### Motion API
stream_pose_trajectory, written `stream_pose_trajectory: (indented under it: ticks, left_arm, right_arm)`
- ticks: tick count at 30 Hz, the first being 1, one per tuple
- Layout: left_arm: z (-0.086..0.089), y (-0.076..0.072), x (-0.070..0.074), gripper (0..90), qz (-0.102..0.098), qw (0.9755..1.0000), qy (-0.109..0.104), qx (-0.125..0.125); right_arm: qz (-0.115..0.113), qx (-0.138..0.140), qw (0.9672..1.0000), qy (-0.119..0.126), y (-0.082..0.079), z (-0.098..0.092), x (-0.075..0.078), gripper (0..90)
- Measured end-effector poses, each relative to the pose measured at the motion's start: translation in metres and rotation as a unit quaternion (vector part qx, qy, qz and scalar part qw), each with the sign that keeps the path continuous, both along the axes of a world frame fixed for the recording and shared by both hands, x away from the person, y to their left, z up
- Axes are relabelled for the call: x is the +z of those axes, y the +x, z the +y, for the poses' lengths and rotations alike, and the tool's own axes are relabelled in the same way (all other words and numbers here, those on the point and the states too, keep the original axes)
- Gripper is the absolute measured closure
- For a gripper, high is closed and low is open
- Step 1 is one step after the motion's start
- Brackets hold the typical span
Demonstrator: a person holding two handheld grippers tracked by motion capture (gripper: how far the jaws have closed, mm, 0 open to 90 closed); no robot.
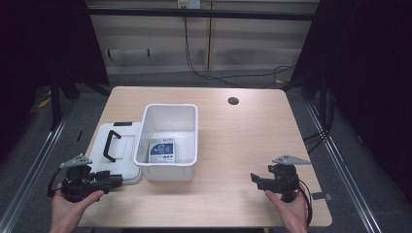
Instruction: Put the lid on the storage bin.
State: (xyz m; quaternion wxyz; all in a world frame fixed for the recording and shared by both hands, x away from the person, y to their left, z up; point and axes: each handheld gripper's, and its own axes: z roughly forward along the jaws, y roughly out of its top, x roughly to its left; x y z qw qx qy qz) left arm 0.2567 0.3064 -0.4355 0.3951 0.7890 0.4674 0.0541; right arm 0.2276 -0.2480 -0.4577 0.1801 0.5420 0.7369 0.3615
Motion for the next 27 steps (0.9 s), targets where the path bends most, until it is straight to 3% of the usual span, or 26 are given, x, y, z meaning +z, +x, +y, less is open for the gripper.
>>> stream_pose_trajectory:
  ticks: [2,5,8,13,18,23,27]
  left_arm:
    - [-0.001,0.001,0.0,31.9,0.006,1.0,0.004,0.0]
    - [-0.001,0.001,0.0,31.3,0.007,0.9999,0.009,0.006]
    - [0.001,-0.001,0.001,41.5,0.003,0.9999,-0.016,0.002]
    - [0.005,-0.002,0.005,56.0,0.004,0.9991,-0.033,0.027]
    - [0.011,0.001,0.011,53.5,0.019,0.9973,-0.055,0.044]
    - [0.01,0.005,0.016,48.4,0.023,0.9988,-0.028,0.035]
    - [0.004,0.01,0.023,50.3,0.025,0.9994,0.003,0.025]
  right_arm:
    - [-0.043,-0.008,0.999,-0.012,-0.007,0.001,0.004,24.3]
    - [-0.058,-0.006,0.9983,-0.005,-0.011,0.001,0.006,24.8]
    - [-0.071,0.01,0.9974,-0.001,-0.014,0.004,0.008,28.2]
    - [-0.112,-0.001,0.9937,0.003,-0.023,0.011,0.012,28.1]
    - [-0.102,0.0,0.9948,0.011,-0.029,0.012,0.018,28.3]
    - [-0.104,0.004,0.9945,0.006,-0.036,0.013,0.022,31.7]
    - [-0.093,0.02,0.9955,-0.006,-0.042,0.008,0.019,31.8]
